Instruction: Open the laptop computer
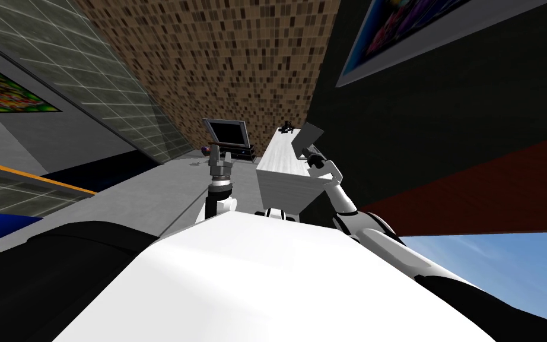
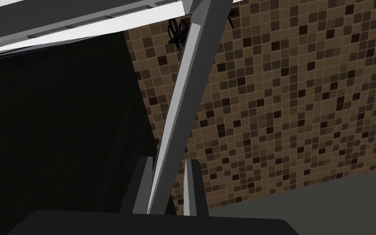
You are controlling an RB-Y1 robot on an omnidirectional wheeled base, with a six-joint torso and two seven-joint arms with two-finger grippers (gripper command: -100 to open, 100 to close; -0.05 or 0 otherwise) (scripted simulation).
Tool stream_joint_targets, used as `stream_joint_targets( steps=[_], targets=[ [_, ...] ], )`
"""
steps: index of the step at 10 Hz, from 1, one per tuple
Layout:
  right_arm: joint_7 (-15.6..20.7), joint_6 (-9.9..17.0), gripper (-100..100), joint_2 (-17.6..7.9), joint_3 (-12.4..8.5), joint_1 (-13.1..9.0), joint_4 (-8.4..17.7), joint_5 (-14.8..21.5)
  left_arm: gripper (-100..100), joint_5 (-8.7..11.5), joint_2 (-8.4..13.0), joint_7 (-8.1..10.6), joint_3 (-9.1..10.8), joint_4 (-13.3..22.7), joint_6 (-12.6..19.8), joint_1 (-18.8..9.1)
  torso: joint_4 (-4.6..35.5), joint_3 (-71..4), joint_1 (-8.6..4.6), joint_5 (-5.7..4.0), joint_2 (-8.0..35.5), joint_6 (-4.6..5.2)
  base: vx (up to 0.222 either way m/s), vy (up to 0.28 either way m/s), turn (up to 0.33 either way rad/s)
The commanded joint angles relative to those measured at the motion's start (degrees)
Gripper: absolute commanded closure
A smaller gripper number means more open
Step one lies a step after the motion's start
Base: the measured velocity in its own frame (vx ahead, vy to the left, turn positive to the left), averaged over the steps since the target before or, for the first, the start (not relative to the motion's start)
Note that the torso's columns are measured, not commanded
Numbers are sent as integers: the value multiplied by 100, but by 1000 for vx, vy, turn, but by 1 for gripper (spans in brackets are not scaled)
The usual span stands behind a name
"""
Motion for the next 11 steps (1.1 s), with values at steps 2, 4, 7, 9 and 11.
stream_joint_targets(
  steps=[2,4,7,9,11],
  targets=[
    [-418,-480,100,279,-268,183,462,-103,0,0,0,0,0,0,0,0,-8,2,3,-2,3,-1,-7,-24,-33],
    [-418,-480,100,279,-268,183,462,-103,0,0,0,0,0,0,0,0,-14,-8,16,4,-9,-1,-8,-10,4],
    [-704,-940,100,512,-490,165,760,-206,0,0,0,0,0,0,0,0,18,9,14,6,10,-25,4,0,-22],
    [-795,-1072,100,589,-546,201,862,-247,0,0,0,0,0,0,0,0,19,7,25,10,8,-23,3,-11,-16],
    [-979,-1338,100,744,-658,274,1065,-329,0,0,0,0,0,0,0,0,2,6,41,14,11,-22,8,-13,-16]
  ],
)
